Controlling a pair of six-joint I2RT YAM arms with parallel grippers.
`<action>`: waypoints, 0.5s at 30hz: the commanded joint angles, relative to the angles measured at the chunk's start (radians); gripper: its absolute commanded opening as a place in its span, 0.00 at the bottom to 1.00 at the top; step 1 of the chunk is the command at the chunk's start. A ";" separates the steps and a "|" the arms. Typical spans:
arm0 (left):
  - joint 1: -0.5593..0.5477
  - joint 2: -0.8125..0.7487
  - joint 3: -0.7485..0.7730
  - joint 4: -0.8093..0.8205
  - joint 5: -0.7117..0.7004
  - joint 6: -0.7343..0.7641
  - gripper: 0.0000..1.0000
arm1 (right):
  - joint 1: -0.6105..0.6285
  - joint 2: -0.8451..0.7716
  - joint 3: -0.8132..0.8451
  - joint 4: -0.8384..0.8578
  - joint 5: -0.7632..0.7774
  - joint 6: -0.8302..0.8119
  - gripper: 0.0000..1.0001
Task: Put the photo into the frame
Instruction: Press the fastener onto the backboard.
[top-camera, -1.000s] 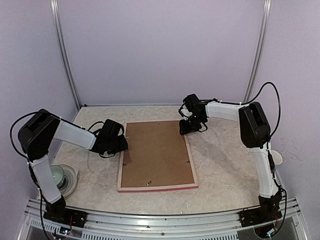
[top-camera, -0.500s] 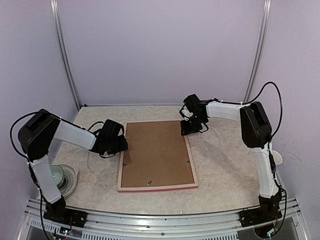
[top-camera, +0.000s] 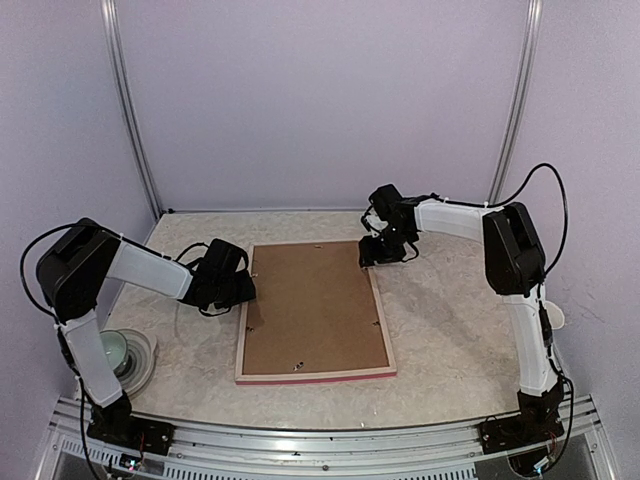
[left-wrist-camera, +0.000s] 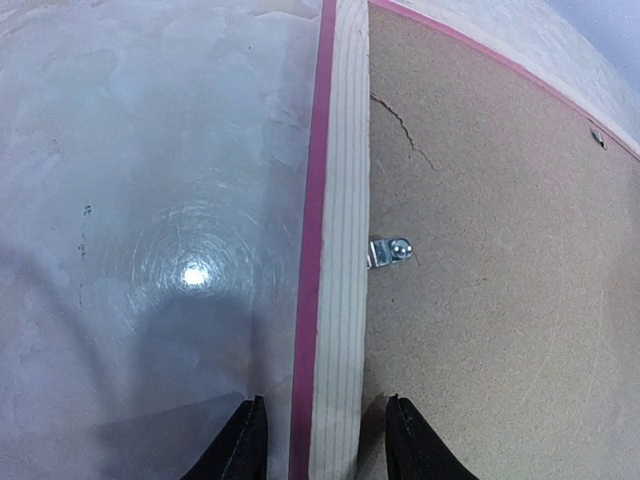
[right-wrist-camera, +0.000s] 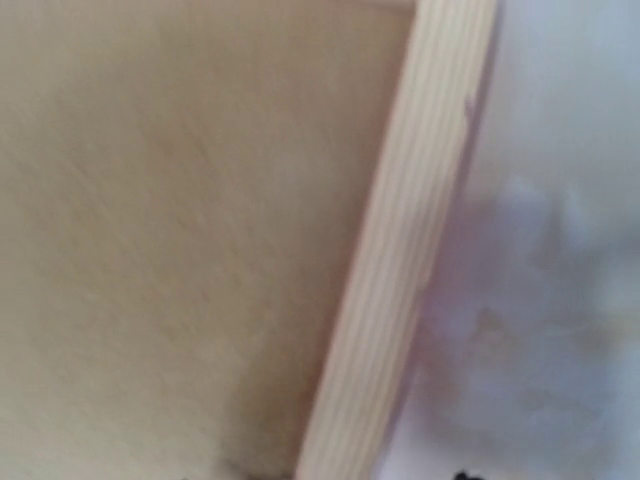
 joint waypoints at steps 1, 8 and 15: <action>-0.004 0.002 -0.016 -0.029 -0.010 -0.002 0.41 | -0.016 -0.025 0.055 -0.015 0.005 0.026 0.57; -0.002 0.002 -0.008 -0.033 -0.009 -0.002 0.41 | -0.021 0.017 0.083 -0.001 0.029 0.053 0.56; -0.002 0.004 -0.007 -0.037 -0.013 0.000 0.41 | -0.021 0.049 0.080 0.003 0.040 0.046 0.54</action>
